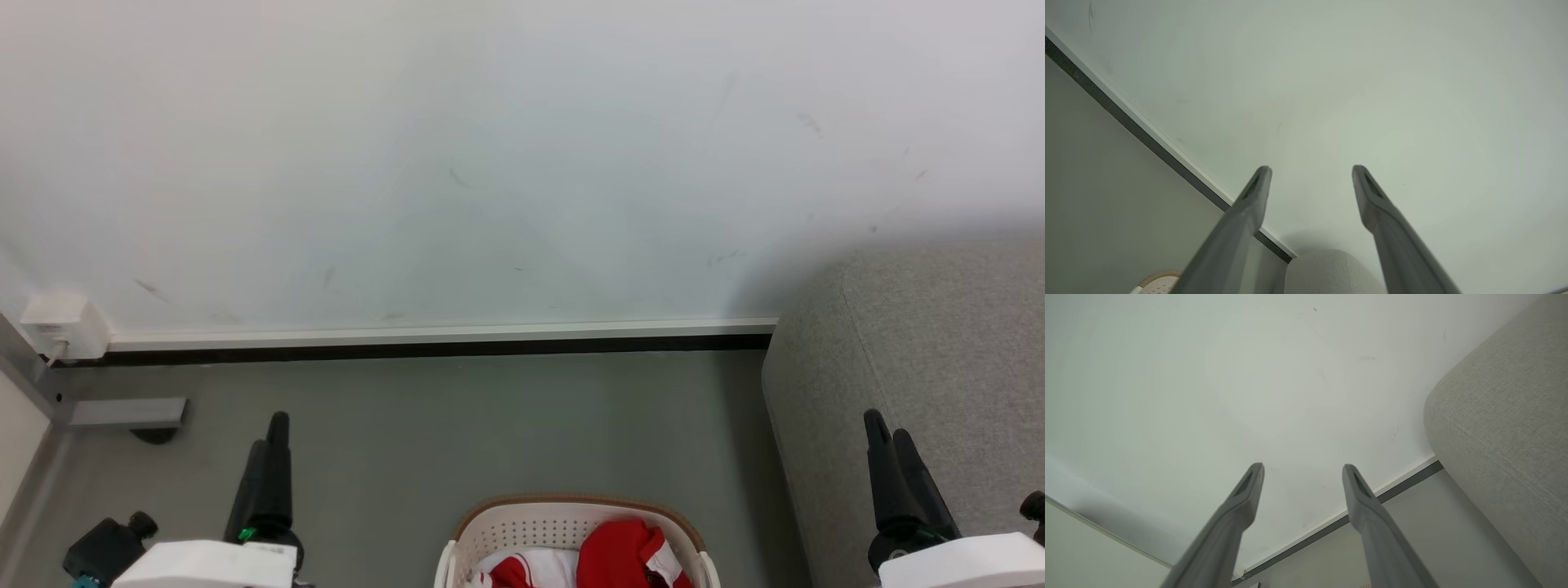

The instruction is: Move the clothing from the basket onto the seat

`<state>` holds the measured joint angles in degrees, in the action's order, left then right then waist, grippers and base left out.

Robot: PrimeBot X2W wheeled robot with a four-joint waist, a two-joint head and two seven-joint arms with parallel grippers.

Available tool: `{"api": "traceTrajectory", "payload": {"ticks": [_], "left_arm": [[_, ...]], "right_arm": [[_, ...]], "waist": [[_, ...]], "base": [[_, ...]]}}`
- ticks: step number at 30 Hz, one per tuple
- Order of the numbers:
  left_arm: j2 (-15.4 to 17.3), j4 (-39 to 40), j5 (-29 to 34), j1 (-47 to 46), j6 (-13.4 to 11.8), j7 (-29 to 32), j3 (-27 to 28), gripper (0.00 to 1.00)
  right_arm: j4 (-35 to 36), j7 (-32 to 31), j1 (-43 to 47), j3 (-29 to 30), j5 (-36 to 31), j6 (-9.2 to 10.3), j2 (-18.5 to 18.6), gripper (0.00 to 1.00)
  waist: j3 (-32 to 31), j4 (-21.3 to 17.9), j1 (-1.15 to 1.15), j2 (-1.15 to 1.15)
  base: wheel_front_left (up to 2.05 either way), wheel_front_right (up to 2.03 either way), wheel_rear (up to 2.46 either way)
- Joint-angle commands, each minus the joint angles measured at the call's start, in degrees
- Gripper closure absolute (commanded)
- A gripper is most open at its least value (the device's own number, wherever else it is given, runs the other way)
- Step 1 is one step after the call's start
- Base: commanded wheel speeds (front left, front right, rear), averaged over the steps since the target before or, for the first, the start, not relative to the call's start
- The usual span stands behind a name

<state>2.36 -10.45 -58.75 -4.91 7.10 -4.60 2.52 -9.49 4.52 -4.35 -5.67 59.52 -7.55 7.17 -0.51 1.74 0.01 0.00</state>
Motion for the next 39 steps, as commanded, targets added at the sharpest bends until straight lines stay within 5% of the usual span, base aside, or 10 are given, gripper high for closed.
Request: {"api": "traceTrajectory", "payload": {"ticks": [1, 14, 39], "left_arm": [[0.49, 0.85, 2.59, -0.80, 0.26, -0.52, -0.11, 0.00], [0.55, 0.22, 18.42, -0.82, -1.45, -2.75, -2.43, 0.00], [0.64, -0.74, 32.62, -0.61, -3.27, -6.35, -4.55, 0.00]], "right_arm": [[0.76, 0.57, -0.88, -0.32, -2.37, 0.05, 0.75, 0.00], [-0.90, 2.83, -1.03, -0.92, -12.54, 0.06, 0.22, 0.00], [-4.59, 6.41, -1.20, -2.38, -25.26, 0.08, 0.27, 0.00]], "waist": [[-0.01, 0.01, -0.01, 0.00], [-0.40, 0.79, -0.01, 0.00], [-1.17, 0.78, -0.01, 0.00]], "base": [[0.00, 0.00, 0.00], [0.00, 0.00, 0.00], [0.00, 0.00, 0.00]]}}
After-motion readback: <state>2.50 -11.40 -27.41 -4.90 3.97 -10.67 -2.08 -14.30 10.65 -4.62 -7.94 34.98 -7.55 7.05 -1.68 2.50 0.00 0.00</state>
